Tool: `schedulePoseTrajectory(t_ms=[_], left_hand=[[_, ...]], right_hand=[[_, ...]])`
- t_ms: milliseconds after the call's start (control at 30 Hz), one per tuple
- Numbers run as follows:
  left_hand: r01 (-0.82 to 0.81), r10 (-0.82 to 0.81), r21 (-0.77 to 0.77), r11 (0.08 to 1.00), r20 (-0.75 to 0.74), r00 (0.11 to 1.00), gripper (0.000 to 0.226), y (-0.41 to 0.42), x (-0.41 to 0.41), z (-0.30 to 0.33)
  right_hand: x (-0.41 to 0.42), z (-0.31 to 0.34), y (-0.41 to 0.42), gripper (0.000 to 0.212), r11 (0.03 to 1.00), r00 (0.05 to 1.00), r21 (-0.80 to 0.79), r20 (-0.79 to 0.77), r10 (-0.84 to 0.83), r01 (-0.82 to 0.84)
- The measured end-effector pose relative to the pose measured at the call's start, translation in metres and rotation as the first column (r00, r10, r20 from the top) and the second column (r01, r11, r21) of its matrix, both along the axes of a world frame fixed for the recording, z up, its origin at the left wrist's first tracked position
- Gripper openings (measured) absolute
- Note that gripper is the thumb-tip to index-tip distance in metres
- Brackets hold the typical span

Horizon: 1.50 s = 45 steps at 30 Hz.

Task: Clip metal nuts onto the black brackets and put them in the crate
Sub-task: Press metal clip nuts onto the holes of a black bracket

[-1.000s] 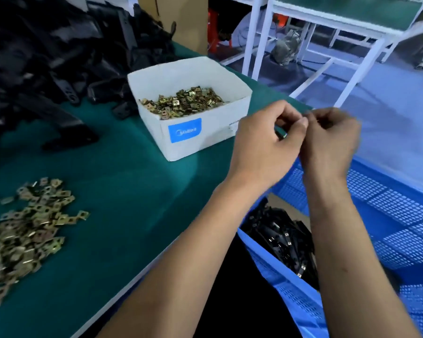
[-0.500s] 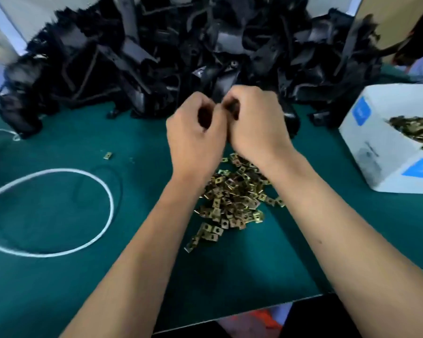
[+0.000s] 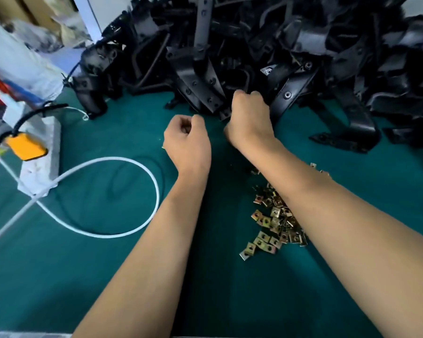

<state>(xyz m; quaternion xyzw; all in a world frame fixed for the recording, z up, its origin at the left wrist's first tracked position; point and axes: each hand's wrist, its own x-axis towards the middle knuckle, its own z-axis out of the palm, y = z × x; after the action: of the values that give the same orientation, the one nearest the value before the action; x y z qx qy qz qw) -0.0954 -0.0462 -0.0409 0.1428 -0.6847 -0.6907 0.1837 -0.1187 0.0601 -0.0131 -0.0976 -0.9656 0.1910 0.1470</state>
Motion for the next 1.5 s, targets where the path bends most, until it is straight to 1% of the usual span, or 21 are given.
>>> schedulePoseTrajectory(t_ms=[133,200,233,300,333,400,500,533,567,633,700,733,767,867,1000,1067,1167,1233,1333,1400,1500], left_hand=[[0.111,-0.116,0.143,0.983,0.023,0.993,0.019,0.000,-0.001,0.005],[0.303,-0.315,0.314,0.899,-0.015,0.949,0.022,-0.001,0.000,0.011],[0.418,-0.434,0.398,0.817,-0.053,0.899,0.030,-0.003,0.001,0.013],[0.587,-0.603,0.496,0.640,-0.149,0.784,0.049,-0.006,0.002,0.016],[0.601,-0.612,0.543,0.587,-0.188,0.768,0.054,-0.006,0.001,0.016],[0.518,-0.524,0.646,0.561,-0.208,0.826,0.046,-0.006,-0.003,0.017],[0.397,-0.397,0.691,0.604,-0.171,0.902,0.019,-0.010,-0.009,0.017],[0.385,-0.391,0.685,0.618,-0.157,0.907,0.011,-0.014,-0.011,0.017],[0.388,-0.407,0.674,0.629,-0.140,0.903,0.005,-0.018,-0.013,0.017],[0.415,-0.479,0.642,0.645,-0.083,0.874,0.003,-0.024,-0.014,0.017],[0.458,-0.560,0.610,0.647,-0.028,0.828,0.004,-0.025,-0.012,0.017],[0.487,-0.598,0.592,0.642,-0.010,0.801,0.005,-0.025,-0.010,0.016],[0.520,-0.632,0.569,0.636,-0.001,0.775,0.005,-0.025,-0.009,0.017],[0.621,-0.716,0.498,0.605,-0.001,0.698,0.010,-0.024,-0.004,0.017],[0.704,-0.801,0.458,0.543,0.031,0.598,0.067,-0.023,-0.003,0.019],[0.750,-0.827,0.412,0.517,0.015,0.562,0.076,-0.022,-0.004,0.019],[0.762,-0.832,0.405,0.505,-0.006,0.554,0.066,-0.019,-0.004,0.018],[0.749,-0.829,0.441,0.493,-0.022,0.559,0.060,-0.017,-0.003,0.016],[0.710,-0.788,0.463,0.530,-0.040,0.614,0.050,-0.015,-0.001,0.015],[0.702,-0.767,0.435,0.564,-0.038,0.640,0.039,-0.016,-0.001,0.015],[0.736,-0.784,0.358,0.575,-0.016,0.620,0.032,-0.019,-0.001,0.016]], right_hand=[[0.018,0.009,0.001,0.017,0.978,0.951,-0.201,-0.310,-0.016,-0.049],[0.033,0.015,0.001,0.010,0.908,0.902,-0.358,-0.429,0.050,-0.220],[0.042,0.018,0.002,0.010,0.824,0.900,-0.468,-0.422,0.111,-0.321],[0.061,0.018,0.008,0.013,0.610,0.892,-0.651,-0.351,0.285,-0.451],[0.070,0.017,0.012,0.015,0.551,0.870,-0.678,-0.311,0.383,-0.486],[0.083,0.015,0.022,0.017,0.591,0.826,-0.609,-0.213,0.521,-0.530],[0.096,0.014,0.034,0.022,0.758,0.800,-0.285,-0.059,0.597,-0.586],[0.099,0.017,0.037,0.024,0.761,0.774,-0.187,0.005,0.634,-0.622],[0.103,0.020,0.039,0.024,0.723,0.718,-0.164,0.100,0.689,-0.671],[0.113,0.029,0.038,0.025,0.591,0.495,-0.335,0.332,0.803,-0.734],[0.122,0.031,0.032,0.032,0.507,0.282,-0.451,0.477,0.832,-0.734],[0.126,0.028,0.028,0.034,0.482,0.236,-0.423,0.512,0.826,-0.767],[0.127,0.024,0.024,0.032,0.463,0.230,-0.367,0.526,0.818,-0.807],[0.124,0.016,0.017,0.016,0.477,0.305,-0.297,0.477,0.825,-0.827],[0.105,0.008,0.035,0.011,0.626,0.540,-0.201,0.354,0.764,-0.754],[0.096,0.002,0.042,0.011,0.703,0.654,-0.195,0.264,0.709,-0.684],[0.089,-0.005,0.042,0.009,0.779,0.755,-0.203,0.193,0.626,-0.594],[0.087,-0.010,0.039,0.009,0.801,0.784,-0.164,0.170,0.598,-0.576],[0.089,-0.017,0.040,0.011,0.811,0.807,-0.140,0.098,0.582,-0.568],[0.091,-0.020,0.045,0.009,0.814,0.824,-0.164,0.020,0.567,-0.557],[0.095,-0.023,0.053,0.002,0.822,0.861,-0.258,-0.117,0.495,-0.508]])
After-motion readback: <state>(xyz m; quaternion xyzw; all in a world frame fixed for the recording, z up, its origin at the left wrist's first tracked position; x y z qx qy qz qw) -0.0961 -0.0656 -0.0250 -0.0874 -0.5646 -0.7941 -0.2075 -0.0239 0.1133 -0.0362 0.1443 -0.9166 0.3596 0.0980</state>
